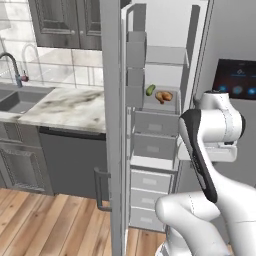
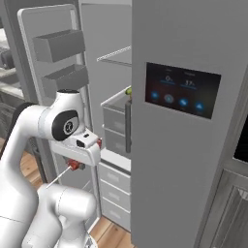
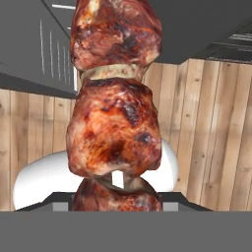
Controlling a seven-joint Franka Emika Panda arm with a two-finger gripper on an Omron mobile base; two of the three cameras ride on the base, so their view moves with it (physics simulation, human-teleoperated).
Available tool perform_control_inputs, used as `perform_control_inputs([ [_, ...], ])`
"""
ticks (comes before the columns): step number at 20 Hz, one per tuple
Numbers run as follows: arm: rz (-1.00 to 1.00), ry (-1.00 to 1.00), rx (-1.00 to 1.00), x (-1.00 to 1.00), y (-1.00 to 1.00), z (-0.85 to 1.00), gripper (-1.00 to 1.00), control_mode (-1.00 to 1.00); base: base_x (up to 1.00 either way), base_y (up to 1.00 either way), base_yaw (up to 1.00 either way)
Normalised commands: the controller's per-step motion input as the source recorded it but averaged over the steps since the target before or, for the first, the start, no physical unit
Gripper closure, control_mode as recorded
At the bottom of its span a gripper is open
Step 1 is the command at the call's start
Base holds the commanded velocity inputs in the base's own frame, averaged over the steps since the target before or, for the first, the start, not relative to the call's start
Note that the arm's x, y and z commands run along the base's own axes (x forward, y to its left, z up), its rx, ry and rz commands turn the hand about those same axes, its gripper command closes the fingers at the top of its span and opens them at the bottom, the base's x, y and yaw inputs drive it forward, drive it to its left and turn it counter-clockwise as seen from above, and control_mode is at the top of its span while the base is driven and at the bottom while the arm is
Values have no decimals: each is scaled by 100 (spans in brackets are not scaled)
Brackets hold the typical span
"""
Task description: Store the kebab skewer in the freezer for long-term storage. Close the freezer door after placing the cooked food.
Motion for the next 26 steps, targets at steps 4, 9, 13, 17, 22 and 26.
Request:
perform_control_inputs([
  [4,0,0,0,0,0,0,100,100,30,-4,0],
  [9,0,0,0,0,0,0,100,100,28,0,0],
  [13,0,0,0,0,0,0,100,100,33,0,0],
  [17,0,0,0,0,0,0,100,100,32,0,0],
  [22,1,-1,0,16,0,0,100,-100,11,0,0],
  [26,5,-8,0,50,0,0,100,-100,0,0,0],
])
